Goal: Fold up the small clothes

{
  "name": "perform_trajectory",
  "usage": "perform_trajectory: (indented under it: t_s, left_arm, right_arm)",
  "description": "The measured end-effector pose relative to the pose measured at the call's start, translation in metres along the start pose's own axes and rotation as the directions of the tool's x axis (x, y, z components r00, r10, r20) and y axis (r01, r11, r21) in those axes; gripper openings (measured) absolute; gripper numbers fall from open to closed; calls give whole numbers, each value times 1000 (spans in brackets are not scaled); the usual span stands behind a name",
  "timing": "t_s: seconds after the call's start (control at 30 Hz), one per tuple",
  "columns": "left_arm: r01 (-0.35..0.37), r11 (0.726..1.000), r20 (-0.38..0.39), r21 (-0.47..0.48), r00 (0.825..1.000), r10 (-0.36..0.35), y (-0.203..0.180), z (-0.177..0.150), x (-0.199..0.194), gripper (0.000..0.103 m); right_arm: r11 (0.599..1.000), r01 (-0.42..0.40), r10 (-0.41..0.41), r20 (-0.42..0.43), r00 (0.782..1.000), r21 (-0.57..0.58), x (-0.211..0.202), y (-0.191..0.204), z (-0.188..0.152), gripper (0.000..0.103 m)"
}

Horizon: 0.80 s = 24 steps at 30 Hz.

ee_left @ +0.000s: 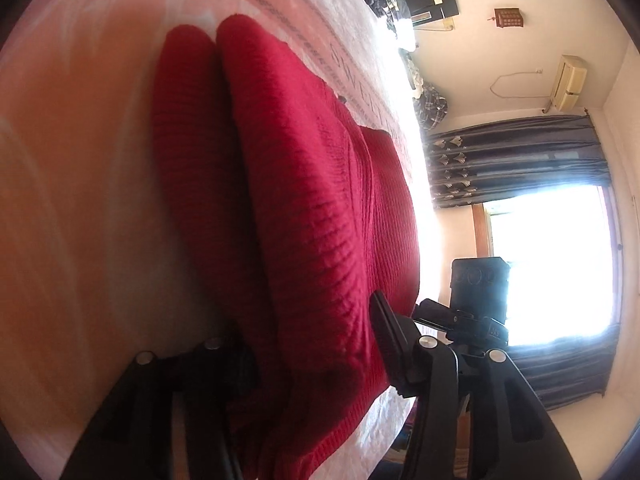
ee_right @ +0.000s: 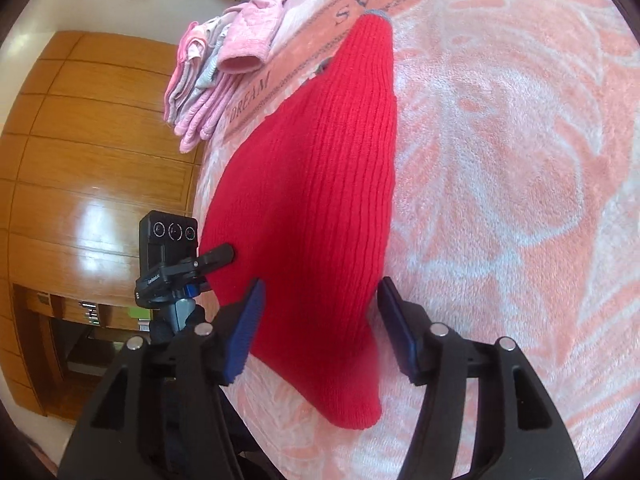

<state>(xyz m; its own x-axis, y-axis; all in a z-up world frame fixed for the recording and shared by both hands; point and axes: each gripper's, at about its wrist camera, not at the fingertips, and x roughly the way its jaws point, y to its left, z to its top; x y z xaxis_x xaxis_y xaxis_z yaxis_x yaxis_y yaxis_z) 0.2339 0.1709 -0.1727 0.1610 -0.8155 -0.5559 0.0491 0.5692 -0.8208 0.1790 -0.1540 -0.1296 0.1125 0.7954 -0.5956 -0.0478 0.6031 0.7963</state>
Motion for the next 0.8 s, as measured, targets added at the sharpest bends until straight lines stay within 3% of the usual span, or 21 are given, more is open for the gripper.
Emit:
perform_trajectory:
  t_s: [0.2,0.3,0.4,0.47,0.57,0.67,0.73,0.8]
  left_arm:
    - [-87,989,20,116,996,85,-9,-31,-10,62]
    - [-118,979,30,165,993,115,-15,-40,-10,62]
    - [-126,974,12,188,992,126,-25,-46,0,61]
    - [-136,972,-4,192,990,140,-29,-53,1,60]
    - [-208,950,-25,234,975,220,-35,-61,9,55]
    - [-250,922,-23,296,963,268,-36,-71,11,54]
    - [-256,910,-16,327,961,276,-39,-73,15,53]
    - [-249,911,-17,329,963,269,-40,-71,19,53]
  right_arm:
    - [1000,-3,3,-55,998,-2,0,-12,-49,63]
    - [999,-32,32,-53,998,6,8,-16,-60,57]
    - [999,-37,39,-63,997,35,12,-17,-59,28]
    - [997,-58,61,-69,996,51,11,-12,-57,20]
    - [998,-67,68,-47,997,21,1,6,-55,19]
    - [1000,13,-13,-59,998,8,2,8,-55,19]
    - [997,65,-63,-84,994,27,13,-3,-57,19]
    - [995,64,-57,-99,993,72,21,-18,-60,19]
